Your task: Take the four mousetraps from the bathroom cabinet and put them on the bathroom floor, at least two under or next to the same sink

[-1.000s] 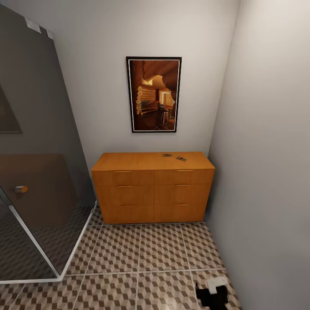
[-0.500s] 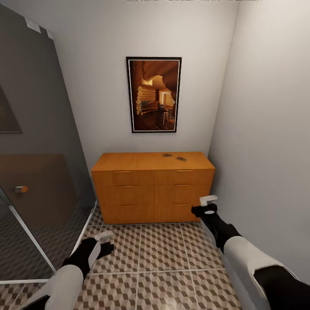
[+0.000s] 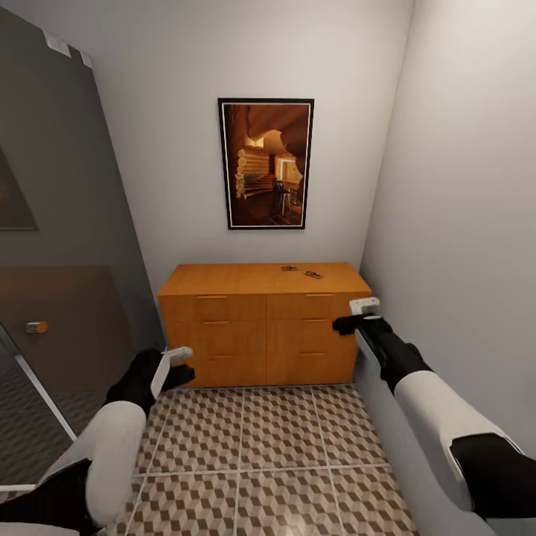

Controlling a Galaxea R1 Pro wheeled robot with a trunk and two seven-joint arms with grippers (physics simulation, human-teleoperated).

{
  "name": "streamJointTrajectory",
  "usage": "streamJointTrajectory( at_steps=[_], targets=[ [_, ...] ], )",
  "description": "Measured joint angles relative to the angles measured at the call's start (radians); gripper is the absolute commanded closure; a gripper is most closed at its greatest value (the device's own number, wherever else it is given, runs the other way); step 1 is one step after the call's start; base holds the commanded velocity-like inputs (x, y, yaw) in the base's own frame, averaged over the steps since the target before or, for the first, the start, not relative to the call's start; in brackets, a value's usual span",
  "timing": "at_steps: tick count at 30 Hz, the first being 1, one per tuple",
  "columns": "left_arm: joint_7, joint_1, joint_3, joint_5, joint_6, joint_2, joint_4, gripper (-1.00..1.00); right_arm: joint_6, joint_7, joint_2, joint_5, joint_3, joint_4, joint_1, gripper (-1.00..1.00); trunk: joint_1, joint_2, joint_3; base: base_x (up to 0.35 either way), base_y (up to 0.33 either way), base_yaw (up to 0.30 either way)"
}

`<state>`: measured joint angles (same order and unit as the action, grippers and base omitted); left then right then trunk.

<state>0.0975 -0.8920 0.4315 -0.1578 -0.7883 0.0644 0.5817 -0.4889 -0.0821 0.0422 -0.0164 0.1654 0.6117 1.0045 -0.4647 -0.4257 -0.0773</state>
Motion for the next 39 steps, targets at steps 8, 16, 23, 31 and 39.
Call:
streamJointTrajectory(
  at_steps=[8, 16, 23, 31, 39],
  targets=[
    [0.002, -0.282, -0.002, -0.005, -0.151, -0.002, -0.091, -1.0, -0.173, 0.012, 0.006, -0.002, -0.029, 0.025, 0.16, -1.0, 0.0, 0.001, 0.0, 0.0, 0.0, 0.0],
    [0.0, -0.558, -0.002, -0.007, -0.208, -0.014, -0.302, -1.0, -0.462, 0.012, 0.051, 0.004, -0.129, 0.012, 0.445, -1.0, 0.0, 0.0, 0.0, 0.0, 0.0, 0.0],
    [-0.006, -0.588, -0.009, -0.008, -0.224, -0.018, -0.36, -1.0, -0.517, 0.01, 0.09, 0.015, -0.123, 0.008, 0.498, -1.0, 0.0, 0.0, 0.0, 0.0, 0.0, 0.0],
    [-0.006, -0.591, -0.011, -0.008, -0.226, -0.031, -0.411, -1.0, -0.52, 0.013, 0.157, 0.018, -0.065, 0.005, 0.503, -1.0, 0.0, 0.0, 0.0, 0.0, 0.0, 0.0],
    [-0.007, -0.592, -0.011, -0.007, -0.226, -0.037, -0.421, -1.0, -0.521, 0.085, 0.196, 0.017, 0.022, 0.005, 0.496, -1.0, 0.0, 0.0, 0.0, 0.095, 0.0, 0.0]
  ],
)
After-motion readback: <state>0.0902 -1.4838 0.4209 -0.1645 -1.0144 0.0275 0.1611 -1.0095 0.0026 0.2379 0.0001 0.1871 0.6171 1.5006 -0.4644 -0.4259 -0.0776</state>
